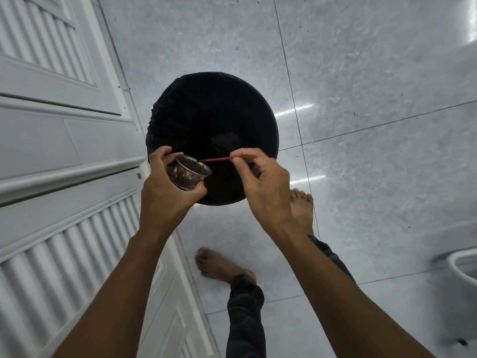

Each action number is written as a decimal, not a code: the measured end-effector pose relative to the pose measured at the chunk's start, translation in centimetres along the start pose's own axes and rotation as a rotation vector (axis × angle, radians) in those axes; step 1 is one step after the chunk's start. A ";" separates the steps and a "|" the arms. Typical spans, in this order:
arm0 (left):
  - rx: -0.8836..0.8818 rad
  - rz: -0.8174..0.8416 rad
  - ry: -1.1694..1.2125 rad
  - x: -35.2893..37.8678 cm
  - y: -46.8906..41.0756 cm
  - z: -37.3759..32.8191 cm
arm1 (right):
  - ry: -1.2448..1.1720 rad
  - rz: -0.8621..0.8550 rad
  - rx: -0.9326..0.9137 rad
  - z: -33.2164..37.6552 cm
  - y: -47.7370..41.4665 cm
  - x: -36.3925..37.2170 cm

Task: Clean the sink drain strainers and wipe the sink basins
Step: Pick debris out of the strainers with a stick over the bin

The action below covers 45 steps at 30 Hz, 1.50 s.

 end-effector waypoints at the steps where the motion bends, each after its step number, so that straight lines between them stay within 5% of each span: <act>1: 0.003 0.012 0.000 0.2 0.0 -0.1 | 0.011 0.054 -0.013 0.1 0.4 0.4; 4: 0.021 0.035 -0.014 0.7 0.1 -0.5 | 0.104 0.071 -0.046 0.3 1.1 1.6; 9: -0.001 0.011 -0.018 0.4 -0.2 -0.4 | 0.050 -0.138 0.046 0.0 -0.2 -0.5; 15: 0.042 0.041 -0.044 0.2 -0.4 -0.5 | 0.125 0.108 -0.051 0.6 1.4 0.8; 19: 0.045 0.054 -0.057 0.7 0.1 -0.3 | 0.140 -0.069 0.015 0.5 0.5 0.0; 37: 0.070 -0.261 0.128 -1.9 1.3 -6.2 | 0.104 -0.268 -0.183 5.6 0.9 -6.2; 45: 0.110 -0.313 0.169 -5.6 2.7 -10.4 | 0.057 -0.027 -0.322 13.2 3.7 -5.6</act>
Point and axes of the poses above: each hand's wrist, its own y-axis away from the middle knuckle, its own x-axis out of the palm, z = x × y, the point moved 2 cm from there along -y, towards the middle knuckle, and after that the axes turned 2 degrees about -z, right-handed, at the moved point
